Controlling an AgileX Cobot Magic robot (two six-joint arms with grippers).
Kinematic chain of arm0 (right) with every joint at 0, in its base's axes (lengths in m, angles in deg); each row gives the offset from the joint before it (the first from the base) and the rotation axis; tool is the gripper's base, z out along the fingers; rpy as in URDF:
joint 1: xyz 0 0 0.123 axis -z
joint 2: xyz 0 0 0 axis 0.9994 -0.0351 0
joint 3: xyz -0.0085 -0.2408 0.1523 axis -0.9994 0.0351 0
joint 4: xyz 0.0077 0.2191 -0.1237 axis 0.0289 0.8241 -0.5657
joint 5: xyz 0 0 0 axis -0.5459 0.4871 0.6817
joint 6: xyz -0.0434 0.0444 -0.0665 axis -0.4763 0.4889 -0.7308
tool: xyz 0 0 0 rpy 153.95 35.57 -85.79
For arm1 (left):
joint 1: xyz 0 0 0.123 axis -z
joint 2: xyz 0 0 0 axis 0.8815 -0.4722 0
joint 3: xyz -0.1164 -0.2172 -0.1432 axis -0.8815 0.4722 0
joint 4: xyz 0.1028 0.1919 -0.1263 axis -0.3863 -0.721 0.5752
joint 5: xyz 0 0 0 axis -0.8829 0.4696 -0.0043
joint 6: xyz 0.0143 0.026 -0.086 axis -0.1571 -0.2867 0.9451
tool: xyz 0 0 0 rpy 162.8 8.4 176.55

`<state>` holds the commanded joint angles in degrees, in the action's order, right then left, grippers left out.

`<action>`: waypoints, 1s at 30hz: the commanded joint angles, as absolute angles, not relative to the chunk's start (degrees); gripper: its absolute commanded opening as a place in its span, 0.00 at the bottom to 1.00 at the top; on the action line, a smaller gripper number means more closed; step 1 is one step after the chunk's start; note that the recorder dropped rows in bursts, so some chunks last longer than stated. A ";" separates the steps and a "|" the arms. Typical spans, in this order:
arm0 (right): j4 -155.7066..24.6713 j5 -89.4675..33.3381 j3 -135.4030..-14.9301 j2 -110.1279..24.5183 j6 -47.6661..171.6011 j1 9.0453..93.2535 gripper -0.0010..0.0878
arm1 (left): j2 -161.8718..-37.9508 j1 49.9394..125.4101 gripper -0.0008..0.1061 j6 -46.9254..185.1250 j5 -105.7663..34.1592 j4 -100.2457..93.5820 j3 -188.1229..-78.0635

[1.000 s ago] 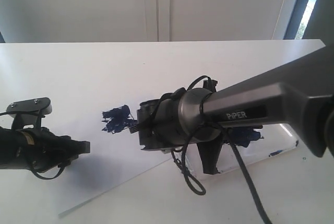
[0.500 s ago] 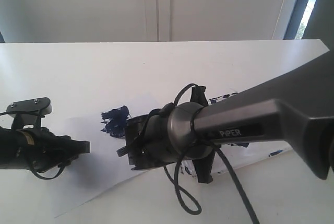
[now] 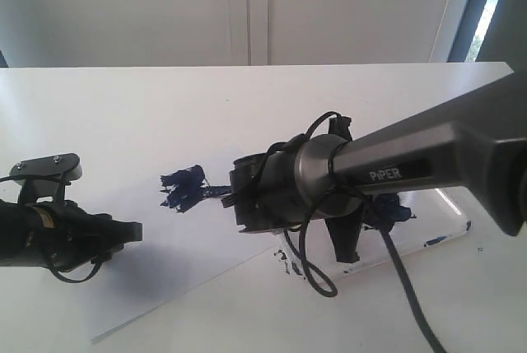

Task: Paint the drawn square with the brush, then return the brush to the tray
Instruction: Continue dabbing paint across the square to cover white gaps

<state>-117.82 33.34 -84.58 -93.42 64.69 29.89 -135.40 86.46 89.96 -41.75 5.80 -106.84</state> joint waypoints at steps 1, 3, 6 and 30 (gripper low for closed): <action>-118.25 33.34 -84.86 -93.28 64.69 29.68 0.01 | -135.40 86.46 0.46 89.84 -41.77 5.80 -106.84; -120.18 33.34 -85.95 -92.56 64.78 28.75 0.01 | -135.40 86.46 0.46 89.84 -41.77 5.80 -106.84; -120.29 33.34 -88.84 -93.08 64.78 28.65 0.01 | -135.40 86.46 0.46 89.84 -41.77 5.80 -106.84; -116.39 33.34 -89.65 -97.89 64.50 30.50 0.01 | -135.40 86.46 0.46 89.84 -41.67 5.80 -106.84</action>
